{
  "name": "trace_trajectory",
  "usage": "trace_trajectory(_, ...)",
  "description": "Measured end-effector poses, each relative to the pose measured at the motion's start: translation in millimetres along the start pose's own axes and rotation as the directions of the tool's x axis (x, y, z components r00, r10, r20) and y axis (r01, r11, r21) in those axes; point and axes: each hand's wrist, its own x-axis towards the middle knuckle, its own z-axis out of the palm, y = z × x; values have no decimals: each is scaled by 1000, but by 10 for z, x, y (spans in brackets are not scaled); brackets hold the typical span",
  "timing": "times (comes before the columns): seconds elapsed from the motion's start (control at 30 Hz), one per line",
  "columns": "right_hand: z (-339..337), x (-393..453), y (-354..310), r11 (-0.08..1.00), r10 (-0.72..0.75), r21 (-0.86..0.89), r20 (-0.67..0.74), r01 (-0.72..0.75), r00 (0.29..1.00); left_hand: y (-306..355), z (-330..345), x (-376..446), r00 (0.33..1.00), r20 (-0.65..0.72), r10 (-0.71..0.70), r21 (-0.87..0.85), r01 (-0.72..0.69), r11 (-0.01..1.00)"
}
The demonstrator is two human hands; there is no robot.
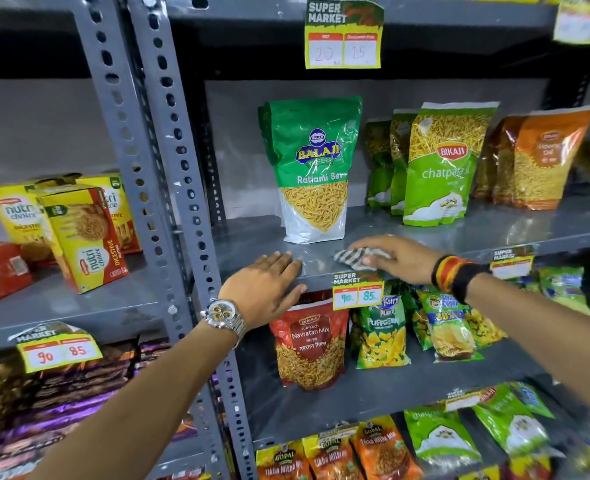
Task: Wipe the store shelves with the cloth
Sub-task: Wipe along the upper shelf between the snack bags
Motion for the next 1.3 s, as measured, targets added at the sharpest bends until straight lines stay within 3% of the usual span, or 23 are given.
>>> trace_trajectory(0.1, -269, -231, 36, 1000, -2, 13, 74, 1, 997, -9, -14, 5, 1000, 5, 6, -5, -6, 1000)
trace_trajectory(0.3, -622, 40, 577, 973, 180, 175, -172, -149, 969, 150, -150, 186, 997, -70, 36, 9, -35, 999)
trace_trajectory(0.5, -437, 738, 745, 983, 143, 140, -201, -116, 969, 516, -199, 691, 991, -69, 119, -31, -121, 992)
trace_trajectory(0.77, -304, 1648, 942, 988, 123, 116, -204, -101, 971, 593, 21, 897, 985, 50, 165, 12, -166, 986)
trace_trajectory(1.07, -233, 2467, 1210, 989, 150, 22, -144, -148, 978, 615, 64, 881, 989, 58, 135, 0, -135, 991)
trace_trajectory(1.23, -17, 2726, 1421, 986, 163, -34, 43, -161, 986, 621, 74, 876, 990, 53, 133, 28, -134, 991)
trace_trajectory(1.3, 5, 2642, 1399, 992, 124, -29, 53, -123, 991, 619, 77, 880, 989, 58, 134, 26, -136, 990)
